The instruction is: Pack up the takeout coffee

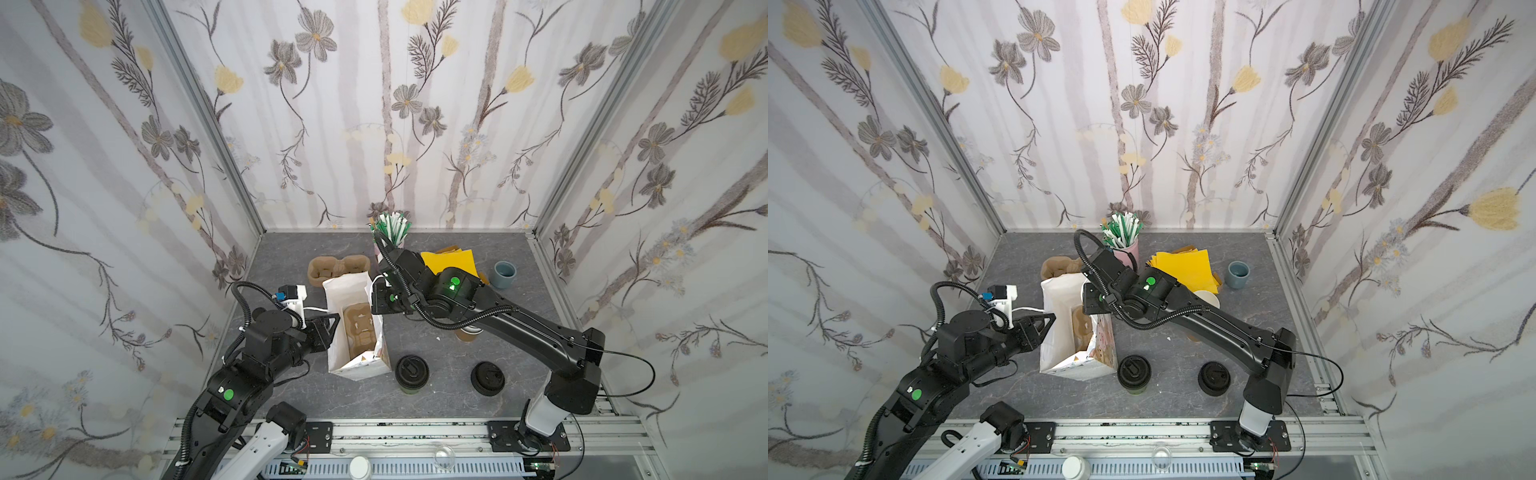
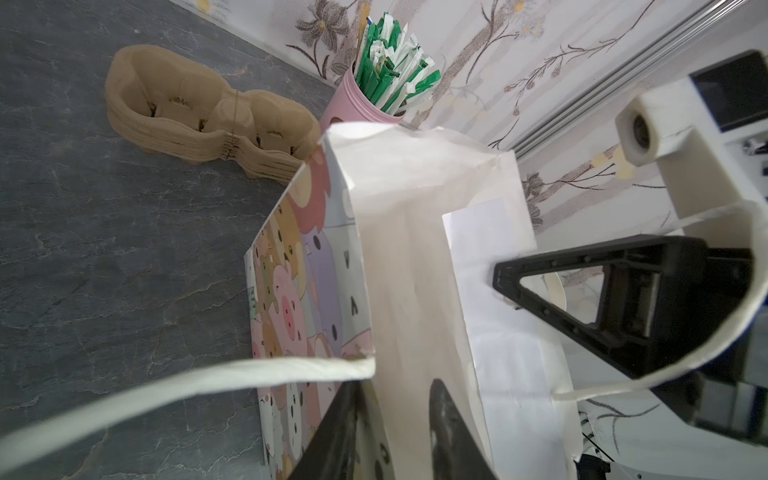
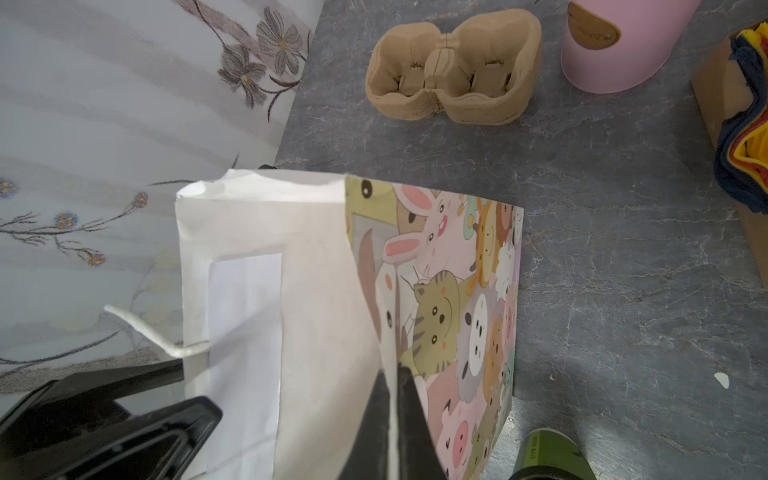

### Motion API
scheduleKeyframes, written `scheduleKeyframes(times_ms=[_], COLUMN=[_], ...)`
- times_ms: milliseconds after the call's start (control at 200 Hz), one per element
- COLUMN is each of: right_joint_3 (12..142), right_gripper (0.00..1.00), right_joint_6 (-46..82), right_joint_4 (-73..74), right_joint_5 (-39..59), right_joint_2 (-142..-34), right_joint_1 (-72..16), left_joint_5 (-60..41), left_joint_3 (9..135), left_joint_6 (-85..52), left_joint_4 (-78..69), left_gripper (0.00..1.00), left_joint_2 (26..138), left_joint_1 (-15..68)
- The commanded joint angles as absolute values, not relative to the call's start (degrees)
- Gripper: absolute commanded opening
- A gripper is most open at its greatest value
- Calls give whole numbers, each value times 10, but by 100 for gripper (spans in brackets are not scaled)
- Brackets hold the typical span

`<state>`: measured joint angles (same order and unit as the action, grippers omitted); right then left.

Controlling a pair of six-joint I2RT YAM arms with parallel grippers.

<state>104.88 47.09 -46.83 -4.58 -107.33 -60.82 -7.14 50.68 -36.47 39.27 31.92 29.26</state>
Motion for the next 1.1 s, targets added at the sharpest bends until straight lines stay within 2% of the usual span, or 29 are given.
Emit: scheduleKeyframes(times_ms=[0,80,175,395,834,1094], right_joint_3=[1057,1067,1081,1137,1171,1206], right_gripper=[0,0,0,0,0,0], right_joint_6=[486,486,473,415,379,344], right_joint_4=[-473,-473,-478,-546,-533,-548], right_joint_5=[-33,-29,-22,-10,21,37], right_joint_2=[-1084,-1090,-1098,-1128,-1162,-1185], right_joint_1=[-602,-597,-590,-571,-523,-498], left_joint_5=[-63,-43,-9,9,-13,48], left_joint_3=[508,518,542,604,714,774], left_joint_6=[-382,-389,-394,-419,-428,-430], left_joint_4=[392,401,412,449,451,458], left_gripper=[39,51,57,58,64,68], left_joint_2=[315,310,306,333,407,428], left_joint_1=[293,293,293,293,293,292])
